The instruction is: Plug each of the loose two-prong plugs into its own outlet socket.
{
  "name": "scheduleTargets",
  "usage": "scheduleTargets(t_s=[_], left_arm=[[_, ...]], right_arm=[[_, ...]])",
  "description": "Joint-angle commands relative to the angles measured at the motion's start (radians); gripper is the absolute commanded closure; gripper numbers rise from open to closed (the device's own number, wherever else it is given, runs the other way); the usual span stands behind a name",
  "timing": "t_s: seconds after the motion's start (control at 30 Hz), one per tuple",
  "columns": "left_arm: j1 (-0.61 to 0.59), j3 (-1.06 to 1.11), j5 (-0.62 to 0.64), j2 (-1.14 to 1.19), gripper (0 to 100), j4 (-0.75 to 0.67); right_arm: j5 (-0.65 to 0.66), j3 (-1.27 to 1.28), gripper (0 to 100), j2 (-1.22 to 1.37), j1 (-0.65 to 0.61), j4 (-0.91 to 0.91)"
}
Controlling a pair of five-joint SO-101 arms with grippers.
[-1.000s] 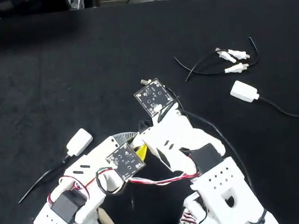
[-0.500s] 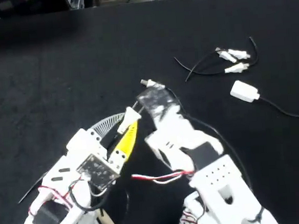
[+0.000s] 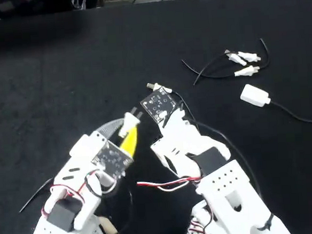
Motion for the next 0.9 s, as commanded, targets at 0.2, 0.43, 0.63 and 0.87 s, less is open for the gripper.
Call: scheduleTargets(t_s=[0.2,0.43,0.63,0.87], left_arm=[[-0.084,0.15,-0.083,-0.002,97,-0.155],[0.093,0.143,-0.089,-0.002,97,-0.117],[0.163,0.139,-0.089,-0.002,97,-0.115],[0.246,0.137,-0.089,-0.002,97,-0.106]], right_arm=[[0.003,-0.064,98.6,-0.013,0.08,0.0],[-0.002,-0.104,98.6,-0.013,0.075,-0.054],[-0.002,-0.107,98.6,-0.013,0.075,-0.066],[0.006,-0.088,98.6,-0.013,0.075,-0.121]])
